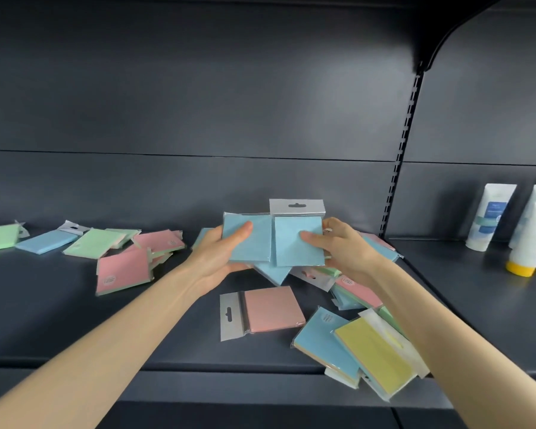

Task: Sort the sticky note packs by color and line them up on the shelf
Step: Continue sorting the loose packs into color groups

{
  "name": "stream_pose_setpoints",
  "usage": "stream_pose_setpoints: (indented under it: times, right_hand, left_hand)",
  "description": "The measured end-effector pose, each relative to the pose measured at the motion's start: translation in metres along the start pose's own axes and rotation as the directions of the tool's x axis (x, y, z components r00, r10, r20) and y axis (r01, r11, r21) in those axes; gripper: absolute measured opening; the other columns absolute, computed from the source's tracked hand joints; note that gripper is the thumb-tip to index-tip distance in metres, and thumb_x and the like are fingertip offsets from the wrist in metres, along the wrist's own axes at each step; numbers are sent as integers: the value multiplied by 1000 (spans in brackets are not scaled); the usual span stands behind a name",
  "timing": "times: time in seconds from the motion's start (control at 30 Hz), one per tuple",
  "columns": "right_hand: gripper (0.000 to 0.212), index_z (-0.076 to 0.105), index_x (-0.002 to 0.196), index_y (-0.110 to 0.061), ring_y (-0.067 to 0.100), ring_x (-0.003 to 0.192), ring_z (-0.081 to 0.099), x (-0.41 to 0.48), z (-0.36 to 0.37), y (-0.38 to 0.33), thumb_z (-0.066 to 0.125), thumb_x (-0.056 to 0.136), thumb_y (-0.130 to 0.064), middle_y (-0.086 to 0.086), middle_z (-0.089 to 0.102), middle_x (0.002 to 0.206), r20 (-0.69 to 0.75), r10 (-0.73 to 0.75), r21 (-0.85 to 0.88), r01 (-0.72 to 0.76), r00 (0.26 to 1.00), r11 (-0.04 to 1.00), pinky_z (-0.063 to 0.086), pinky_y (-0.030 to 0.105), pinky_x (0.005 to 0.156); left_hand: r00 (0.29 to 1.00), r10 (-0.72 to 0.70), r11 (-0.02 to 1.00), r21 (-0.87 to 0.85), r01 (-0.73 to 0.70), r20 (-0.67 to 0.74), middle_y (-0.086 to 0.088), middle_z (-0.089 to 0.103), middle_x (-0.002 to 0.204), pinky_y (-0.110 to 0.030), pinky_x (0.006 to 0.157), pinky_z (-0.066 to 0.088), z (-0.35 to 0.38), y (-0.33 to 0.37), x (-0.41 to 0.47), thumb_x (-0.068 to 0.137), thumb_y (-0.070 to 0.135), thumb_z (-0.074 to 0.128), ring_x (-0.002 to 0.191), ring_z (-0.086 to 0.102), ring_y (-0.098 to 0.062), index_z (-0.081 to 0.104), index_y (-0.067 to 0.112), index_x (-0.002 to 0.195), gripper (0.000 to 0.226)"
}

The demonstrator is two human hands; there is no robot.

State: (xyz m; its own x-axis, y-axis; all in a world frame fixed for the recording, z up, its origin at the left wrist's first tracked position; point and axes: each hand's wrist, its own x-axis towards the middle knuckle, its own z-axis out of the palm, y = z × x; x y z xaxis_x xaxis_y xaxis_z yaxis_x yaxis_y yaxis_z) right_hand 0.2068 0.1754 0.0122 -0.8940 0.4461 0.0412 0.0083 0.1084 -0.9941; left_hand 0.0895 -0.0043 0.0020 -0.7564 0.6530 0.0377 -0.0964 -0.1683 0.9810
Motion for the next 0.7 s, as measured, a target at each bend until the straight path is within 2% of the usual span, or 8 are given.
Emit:
stream_pose_setpoints:
  times: [0.17, 0.27, 0.33, 0.4, 0.47, 0.53, 0.6, 0.7]
  right_hand:
    - [40, 44, 118, -5, 25, 100, 66, -3, 5, -3, 66, 87, -18, 12, 61, 117, -38, -69, 26, 70, 997, 997, 58, 39, 78]
    - [32, 42, 114, -8, 16, 89, 66, -10, 8, -7, 62, 90, -19, 3, 60, 105, -70, -135, -1, 135, 988, 991, 59, 31, 65]
    - [30, 42, 113, -10, 10, 86, 65, -12, 9, -8, 60, 92, -22, -3, 59, 99, -85, -164, -6, 164, 983, 986, 59, 27, 62]
    - [29, 43, 112, -11, 9, 85, 65, -14, 12, -9, 60, 92, -23, -4, 59, 98, -93, -176, 1, 177, 980, 984, 59, 29, 64]
    - [27, 43, 109, -12, 9, 84, 65, -16, 18, -11, 60, 92, -23, -2, 60, 100, -84, -180, 28, 183, 980, 983, 59, 29, 62]
    - [26, 42, 109, -10, 10, 84, 66, -17, 28, -14, 59, 92, -23, 0, 60, 101, -65, -182, 51, 185, 981, 981, 59, 28, 59]
    - [26, 41, 110, -9, 10, 82, 65, -18, 38, -18, 57, 93, -21, 0, 60, 100, -46, -192, 61, 194, 980, 979, 58, 27, 57]
    - [27, 41, 111, -9, 12, 85, 65, -16, 53, -21, 57, 93, -22, 2, 60, 103, -18, -183, 70, 183, 983, 981, 59, 29, 59]
  left_hand:
    - [999, -19, 999, -46, 17, -27, -4, 72, 108, -38, 72, 60, 3, 4, -10, 95, 25, 54, 98, 68, -21, 63, 14, 112, 22]
    - [994, -34, 997, -74, 27, -102, -6, 72, 104, -41, 76, 58, 1, 5, -16, 95, 27, 54, 97, 68, -23, 63, 12, 109, 22]
    - [981, -33, 996, -82, 17, -194, -6, 70, 99, -35, 76, 55, -3, 6, -17, 94, 28, 57, 91, 66, -20, 63, 13, 103, 19]
    - [956, -49, 995, -94, 23, -288, -4, 67, 89, -29, 69, 49, -7, 7, -21, 92, 29, 61, 80, 61, -18, 59, 14, 91, 15]
    - [939, -98, 990, -126, 58, -330, -4, 62, 80, -27, 58, 44, -12, 8, -27, 88, 30, 66, 67, 54, -17, 57, 13, 88, 19]
    - [937, -153, 982, -152, 109, -315, -3, 57, 72, -24, 45, 41, -20, 9, -34, 83, 32, 71, 51, 47, -13, 59, 9, 99, 30]
    - [938, -181, 980, -134, 147, -297, -1, 53, 68, -19, 39, 37, -27, 12, -40, 82, 33, 72, 41, 42, -10, 60, 10, 106, 35]
    - [939, -192, 980, -102, 169, -287, 2, 50, 61, -18, 37, 33, -37, 18, -49, 85, 32, 69, 38, 39, -8, 61, 11, 95, 24]
